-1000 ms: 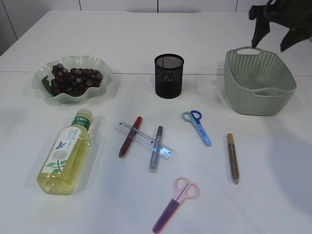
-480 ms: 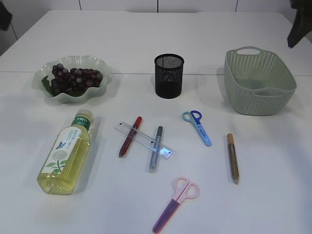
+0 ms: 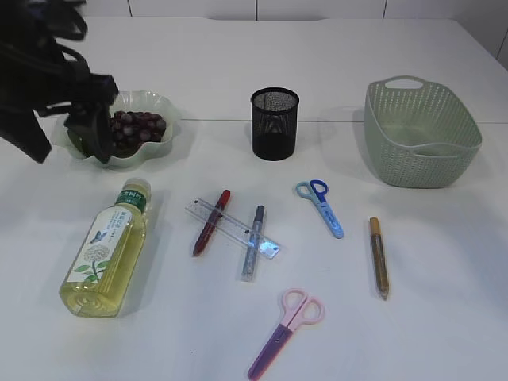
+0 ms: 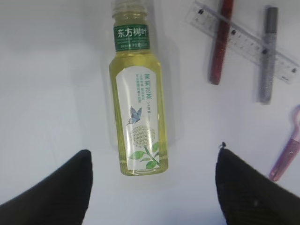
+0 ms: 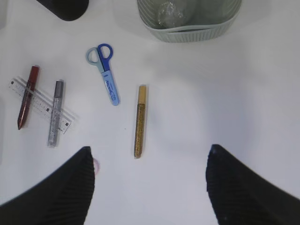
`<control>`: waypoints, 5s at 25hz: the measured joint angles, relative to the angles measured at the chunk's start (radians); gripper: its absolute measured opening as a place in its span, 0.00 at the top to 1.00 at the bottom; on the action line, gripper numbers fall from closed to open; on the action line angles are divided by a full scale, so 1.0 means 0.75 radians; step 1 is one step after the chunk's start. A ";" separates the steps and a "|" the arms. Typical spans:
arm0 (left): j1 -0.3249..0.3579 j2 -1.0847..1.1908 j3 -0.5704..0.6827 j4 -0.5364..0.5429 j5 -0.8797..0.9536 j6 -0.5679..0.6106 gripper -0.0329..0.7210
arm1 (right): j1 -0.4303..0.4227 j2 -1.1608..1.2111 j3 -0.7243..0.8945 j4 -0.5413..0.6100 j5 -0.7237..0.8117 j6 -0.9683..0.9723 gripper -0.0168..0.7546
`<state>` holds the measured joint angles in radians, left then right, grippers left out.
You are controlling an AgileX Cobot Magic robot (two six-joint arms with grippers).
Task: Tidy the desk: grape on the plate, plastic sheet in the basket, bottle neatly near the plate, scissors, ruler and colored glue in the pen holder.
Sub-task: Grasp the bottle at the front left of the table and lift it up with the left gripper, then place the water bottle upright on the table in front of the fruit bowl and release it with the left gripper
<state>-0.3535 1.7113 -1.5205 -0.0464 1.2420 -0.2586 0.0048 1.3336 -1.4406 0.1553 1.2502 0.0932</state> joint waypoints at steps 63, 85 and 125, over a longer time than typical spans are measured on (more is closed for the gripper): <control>0.031 0.595 0.000 -0.030 -0.217 -0.143 0.17 | 0.000 -0.067 0.003 0.034 0.005 -0.037 0.23; 0.027 0.595 -0.010 0.099 -0.171 -0.135 0.41 | 0.000 -0.067 0.003 0.035 0.008 -0.043 0.23; 0.036 -0.635 0.949 0.404 -1.146 -0.224 0.42 | 0.000 -0.067 0.003 0.016 0.008 -0.045 0.23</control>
<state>-0.3263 1.2353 -0.8087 0.2569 0.3823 -0.4269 0.0048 1.2836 -1.4385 0.1676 1.2563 0.0591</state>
